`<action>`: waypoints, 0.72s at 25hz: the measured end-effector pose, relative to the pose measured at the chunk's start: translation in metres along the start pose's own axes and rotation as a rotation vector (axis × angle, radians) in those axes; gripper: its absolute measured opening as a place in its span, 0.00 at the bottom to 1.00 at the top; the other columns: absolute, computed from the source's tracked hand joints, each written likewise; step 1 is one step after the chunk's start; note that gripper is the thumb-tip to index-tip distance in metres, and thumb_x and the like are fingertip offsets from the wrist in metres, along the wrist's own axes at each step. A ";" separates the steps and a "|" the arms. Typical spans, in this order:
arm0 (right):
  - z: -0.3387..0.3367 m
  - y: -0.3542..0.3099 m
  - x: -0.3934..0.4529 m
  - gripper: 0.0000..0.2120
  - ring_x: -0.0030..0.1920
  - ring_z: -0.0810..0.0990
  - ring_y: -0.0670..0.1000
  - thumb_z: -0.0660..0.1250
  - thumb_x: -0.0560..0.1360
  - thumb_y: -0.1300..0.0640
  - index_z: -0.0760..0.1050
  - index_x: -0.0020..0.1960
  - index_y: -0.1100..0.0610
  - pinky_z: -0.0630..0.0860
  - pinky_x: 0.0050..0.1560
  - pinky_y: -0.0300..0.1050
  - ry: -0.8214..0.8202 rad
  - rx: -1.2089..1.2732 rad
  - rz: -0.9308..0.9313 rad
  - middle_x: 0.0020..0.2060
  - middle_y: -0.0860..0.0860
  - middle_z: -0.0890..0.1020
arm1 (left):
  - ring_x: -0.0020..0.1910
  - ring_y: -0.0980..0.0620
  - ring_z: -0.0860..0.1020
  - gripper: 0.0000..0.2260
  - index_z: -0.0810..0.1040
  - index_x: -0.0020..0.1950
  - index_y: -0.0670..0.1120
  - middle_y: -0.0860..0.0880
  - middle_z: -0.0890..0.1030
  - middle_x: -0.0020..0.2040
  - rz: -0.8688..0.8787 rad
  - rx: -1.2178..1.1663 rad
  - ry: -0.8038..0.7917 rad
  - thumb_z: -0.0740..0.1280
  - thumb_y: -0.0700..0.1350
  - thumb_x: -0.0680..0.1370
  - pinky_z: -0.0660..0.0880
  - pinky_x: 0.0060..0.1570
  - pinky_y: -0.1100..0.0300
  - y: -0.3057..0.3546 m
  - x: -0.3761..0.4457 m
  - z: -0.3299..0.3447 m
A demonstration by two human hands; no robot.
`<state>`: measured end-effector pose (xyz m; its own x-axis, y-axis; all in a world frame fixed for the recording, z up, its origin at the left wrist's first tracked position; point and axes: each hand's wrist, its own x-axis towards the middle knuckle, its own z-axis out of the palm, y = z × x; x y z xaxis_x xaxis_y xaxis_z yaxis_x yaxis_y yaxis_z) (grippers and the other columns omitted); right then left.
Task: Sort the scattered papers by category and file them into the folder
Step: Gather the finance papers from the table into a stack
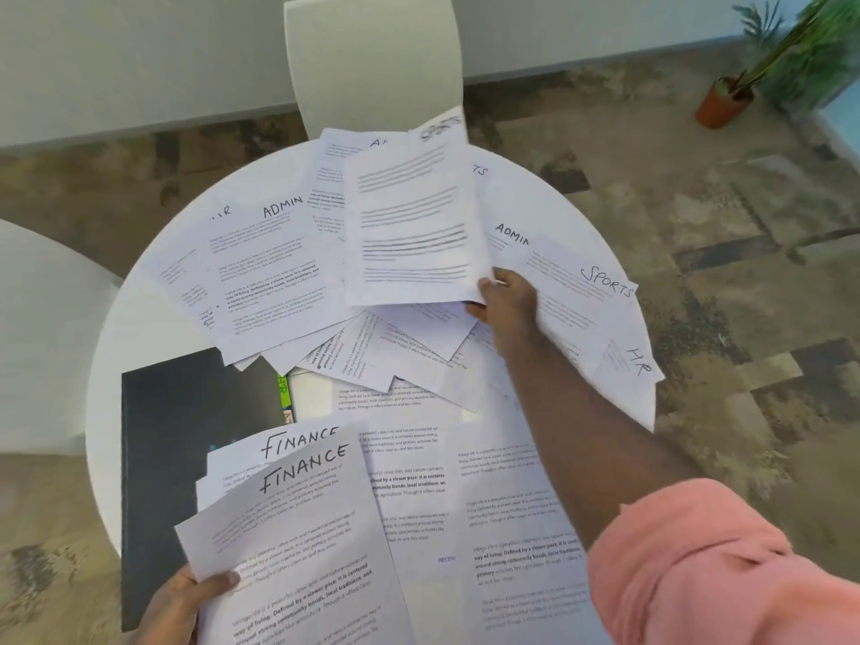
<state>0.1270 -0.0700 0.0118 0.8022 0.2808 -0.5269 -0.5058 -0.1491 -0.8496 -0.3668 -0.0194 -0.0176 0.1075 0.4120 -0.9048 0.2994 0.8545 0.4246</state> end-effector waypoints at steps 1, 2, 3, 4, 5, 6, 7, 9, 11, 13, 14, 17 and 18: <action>0.021 0.009 -0.005 0.12 0.44 0.82 0.59 0.63 0.77 0.70 0.76 0.60 0.65 0.80 0.28 0.40 -0.044 -0.026 0.011 0.53 0.61 0.79 | 0.55 0.30 0.80 0.26 0.77 0.64 0.38 0.32 0.83 0.56 0.002 0.002 -0.003 0.69 0.30 0.66 0.74 0.57 0.39 0.000 0.000 0.000; 0.039 0.019 -0.012 0.13 0.46 0.82 0.60 0.62 0.78 0.70 0.76 0.61 0.66 0.82 0.29 0.42 -0.082 -0.059 0.022 0.53 0.61 0.78 | 0.55 0.29 0.80 0.26 0.77 0.64 0.38 0.32 0.82 0.56 -0.001 -0.001 -0.010 0.69 0.30 0.66 0.73 0.59 0.38 0.000 0.000 -0.001; 0.054 0.028 -0.018 0.13 0.46 0.82 0.60 0.61 0.78 0.70 0.76 0.61 0.65 0.83 0.31 0.45 -0.110 -0.092 0.033 0.53 0.60 0.78 | 0.56 0.28 0.79 0.25 0.77 0.64 0.38 0.32 0.82 0.57 -0.004 -0.006 -0.016 0.69 0.29 0.66 0.72 0.61 0.36 0.000 0.001 -0.001; 0.066 0.035 -0.023 0.14 0.47 0.82 0.60 0.60 0.78 0.70 0.76 0.61 0.65 0.84 0.34 0.48 -0.130 -0.121 0.045 0.54 0.60 0.79 | 0.57 0.28 0.79 0.24 0.77 0.63 0.39 0.32 0.82 0.57 -0.003 -0.015 -0.019 0.68 0.29 0.67 0.71 0.62 0.34 -0.002 0.001 -0.002; 0.075 0.042 -0.027 0.15 0.49 0.82 0.60 0.60 0.77 0.70 0.76 0.61 0.64 0.84 0.38 0.52 -0.149 -0.145 0.063 0.54 0.60 0.80 | 0.58 0.28 0.78 0.23 0.78 0.62 0.40 0.32 0.82 0.56 0.003 -0.027 -0.018 0.68 0.29 0.67 0.70 0.63 0.34 -0.003 0.000 -0.003; 0.081 0.046 -0.029 0.15 0.52 0.82 0.60 0.60 0.77 0.69 0.77 0.61 0.62 0.84 0.43 0.56 -0.175 -0.174 0.085 0.56 0.60 0.81 | 0.58 0.28 0.78 0.23 0.78 0.62 0.40 0.32 0.82 0.56 0.008 -0.037 -0.015 0.67 0.28 0.67 0.70 0.63 0.34 -0.003 0.000 -0.005; 0.084 0.047 -0.031 0.16 0.56 0.82 0.60 0.61 0.76 0.67 0.77 0.62 0.61 0.83 0.48 0.58 -0.199 -0.218 0.101 0.58 0.59 0.81 | 0.58 0.28 0.78 0.23 0.78 0.62 0.40 0.32 0.82 0.56 0.009 -0.039 -0.008 0.67 0.28 0.67 0.69 0.63 0.34 -0.003 0.001 -0.007; 0.076 0.044 -0.037 0.16 0.58 0.81 0.57 0.64 0.76 0.59 0.76 0.64 0.56 0.80 0.56 0.55 -0.211 -0.433 0.048 0.60 0.56 0.81 | 0.58 0.28 0.78 0.24 0.77 0.63 0.40 0.32 0.82 0.57 0.004 -0.031 -0.003 0.67 0.28 0.67 0.69 0.64 0.34 -0.002 0.001 -0.009; 0.053 0.046 -0.045 0.16 0.59 0.78 0.56 0.64 0.77 0.51 0.75 0.64 0.52 0.76 0.58 0.51 -0.191 -0.819 -0.218 0.60 0.53 0.81 | 0.57 0.28 0.79 0.24 0.77 0.64 0.39 0.31 0.82 0.57 -0.004 -0.028 -0.007 0.67 0.29 0.68 0.69 0.64 0.33 -0.001 0.001 -0.011; 0.024 0.061 -0.056 0.25 0.66 0.71 0.57 0.66 0.75 0.43 0.70 0.70 0.50 0.71 0.63 0.54 -0.212 -1.232 -0.577 0.67 0.53 0.74 | 0.58 0.28 0.79 0.24 0.77 0.64 0.40 0.31 0.82 0.57 -0.007 -0.037 -0.005 0.68 0.29 0.68 0.68 0.65 0.33 -0.001 0.000 -0.009; 0.012 0.069 -0.062 0.33 0.72 0.65 0.58 0.67 0.73 0.39 0.65 0.75 0.49 0.67 0.67 0.58 -0.273 -1.423 -0.672 0.73 0.54 0.67 | 0.58 0.28 0.79 0.24 0.77 0.63 0.40 0.32 0.82 0.58 -0.006 -0.042 -0.008 0.68 0.29 0.68 0.68 0.65 0.32 -0.001 0.000 -0.008; -0.006 0.091 -0.063 0.47 0.79 0.49 0.61 0.66 0.71 0.32 0.46 0.81 0.48 0.54 0.73 0.65 -0.414 -1.779 -0.657 0.80 0.56 0.47 | 0.59 0.28 0.78 0.23 0.78 0.62 0.39 0.31 0.81 0.59 -0.001 -0.064 -0.018 0.67 0.29 0.67 0.67 0.66 0.32 -0.001 0.001 -0.004; -0.007 0.094 -0.060 0.46 0.79 0.49 0.61 0.65 0.73 0.34 0.45 0.81 0.48 0.54 0.73 0.64 -0.410 -1.796 -0.637 0.80 0.57 0.46 | 0.60 0.27 0.77 0.23 0.78 0.62 0.39 0.31 0.80 0.60 0.002 -0.071 -0.016 0.67 0.28 0.67 0.67 0.66 0.32 -0.001 0.002 -0.004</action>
<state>0.0337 -0.1078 -0.0368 0.4632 0.8046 -0.3716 0.8543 -0.5169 -0.0542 -0.3704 -0.0185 -0.0195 0.1235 0.4090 -0.9041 0.2314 0.8741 0.4271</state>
